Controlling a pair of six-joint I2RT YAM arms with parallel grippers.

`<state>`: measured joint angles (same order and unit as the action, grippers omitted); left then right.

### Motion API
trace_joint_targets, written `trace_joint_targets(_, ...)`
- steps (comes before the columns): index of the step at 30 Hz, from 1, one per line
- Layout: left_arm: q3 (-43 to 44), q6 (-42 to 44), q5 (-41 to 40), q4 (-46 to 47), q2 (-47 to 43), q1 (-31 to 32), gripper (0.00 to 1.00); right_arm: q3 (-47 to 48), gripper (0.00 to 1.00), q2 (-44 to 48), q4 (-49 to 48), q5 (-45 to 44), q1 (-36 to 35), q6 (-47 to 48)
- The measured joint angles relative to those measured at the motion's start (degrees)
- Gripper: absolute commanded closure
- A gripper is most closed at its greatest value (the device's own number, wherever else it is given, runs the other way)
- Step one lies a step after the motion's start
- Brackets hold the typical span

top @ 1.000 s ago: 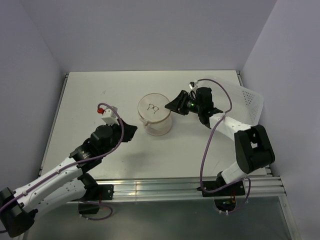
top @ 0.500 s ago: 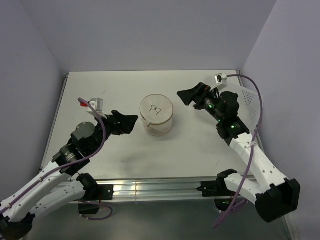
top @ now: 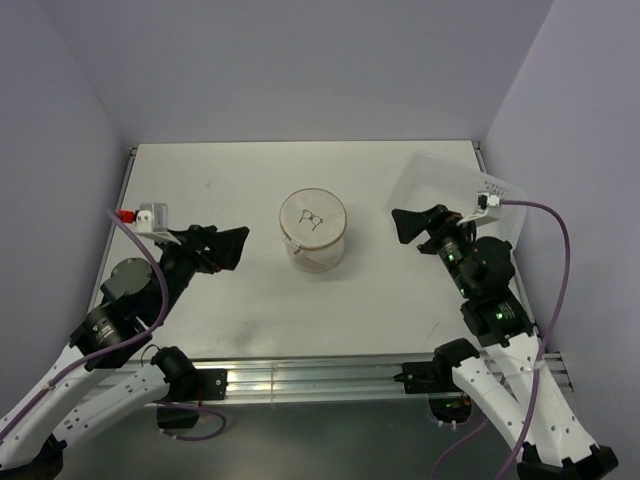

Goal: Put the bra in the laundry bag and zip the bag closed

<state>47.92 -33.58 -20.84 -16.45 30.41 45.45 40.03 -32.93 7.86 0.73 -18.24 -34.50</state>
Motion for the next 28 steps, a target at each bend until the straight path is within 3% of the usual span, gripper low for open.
trace_joint_targets(6, -0.02, 0.68, -2.27, -2.54, -1.42, 0.0, 0.01, -2.32, 0.0, 5.86, 2.32, -5.7, 0.0, 0.94)
trace_joint_targets(28, -3.37, 2.95, -4.7, -3.85, -2.1, 0.0, 0.02, -4.74, 0.0, 3.85, 5.11, -7.56, 0.0, 1.2)
